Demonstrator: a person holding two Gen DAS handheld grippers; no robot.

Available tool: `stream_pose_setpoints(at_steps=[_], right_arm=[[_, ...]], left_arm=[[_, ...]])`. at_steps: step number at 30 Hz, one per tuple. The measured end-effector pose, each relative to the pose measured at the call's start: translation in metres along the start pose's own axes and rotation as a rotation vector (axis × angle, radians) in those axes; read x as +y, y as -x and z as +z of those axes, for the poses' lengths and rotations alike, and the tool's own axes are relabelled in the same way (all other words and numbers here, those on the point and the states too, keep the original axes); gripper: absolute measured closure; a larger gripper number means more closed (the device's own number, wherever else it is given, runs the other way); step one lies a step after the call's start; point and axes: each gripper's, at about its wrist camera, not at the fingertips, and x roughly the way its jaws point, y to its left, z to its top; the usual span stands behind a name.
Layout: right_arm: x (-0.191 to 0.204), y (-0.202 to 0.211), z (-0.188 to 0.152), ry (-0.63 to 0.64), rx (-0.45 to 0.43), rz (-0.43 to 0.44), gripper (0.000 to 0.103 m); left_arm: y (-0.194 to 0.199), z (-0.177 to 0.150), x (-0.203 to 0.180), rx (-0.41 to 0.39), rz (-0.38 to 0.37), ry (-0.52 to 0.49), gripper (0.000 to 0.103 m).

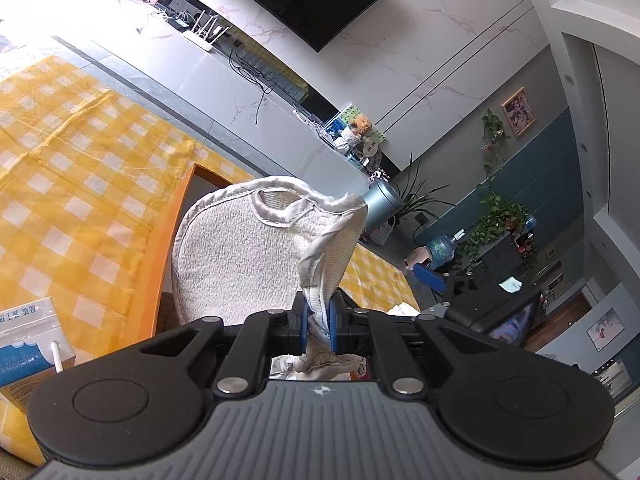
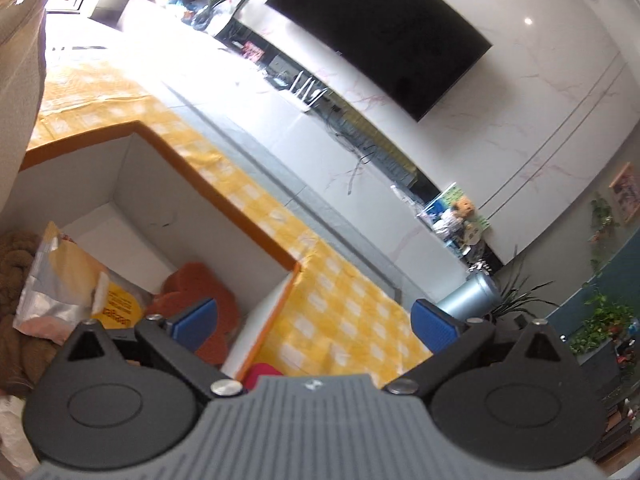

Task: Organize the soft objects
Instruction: 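Open the right tool to drop the sponge while the left releases the bib into the box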

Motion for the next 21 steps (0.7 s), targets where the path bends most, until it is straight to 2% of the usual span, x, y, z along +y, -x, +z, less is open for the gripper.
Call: stream_pose_setpoints(at_steps=[3,6,13,17,21], right_arm=[[-0.021,0.004,-0.015,-0.085,-0.028,-0.031,0.002],[-0.045,-0.002,-0.023,-0.162,0.002,-0.019,0.002],[-0.078,-0.007,-0.041,-0.297,0.027,-0.022,0.002],[-0.088,-0.006,-0.047,-0.327,0.030,-0.026,0.002],[-0.095,-0.002,-0.050,-0.361,0.026,-0.027,0.002]], left_arm=[[-0.008,0.003,-0.010,0.006,0.016,-0.049,0.092],[-0.021,0.010,-0.026,0.008,0.079,-0.125,0.092],[-0.081,0.021,-0.058,0.023,0.364,-0.323,0.092],[-0.125,0.014,-0.065,0.098,0.517,-0.424,0.092],[-0.158,0.008,-0.059,0.160,0.568,-0.465,0.092]])
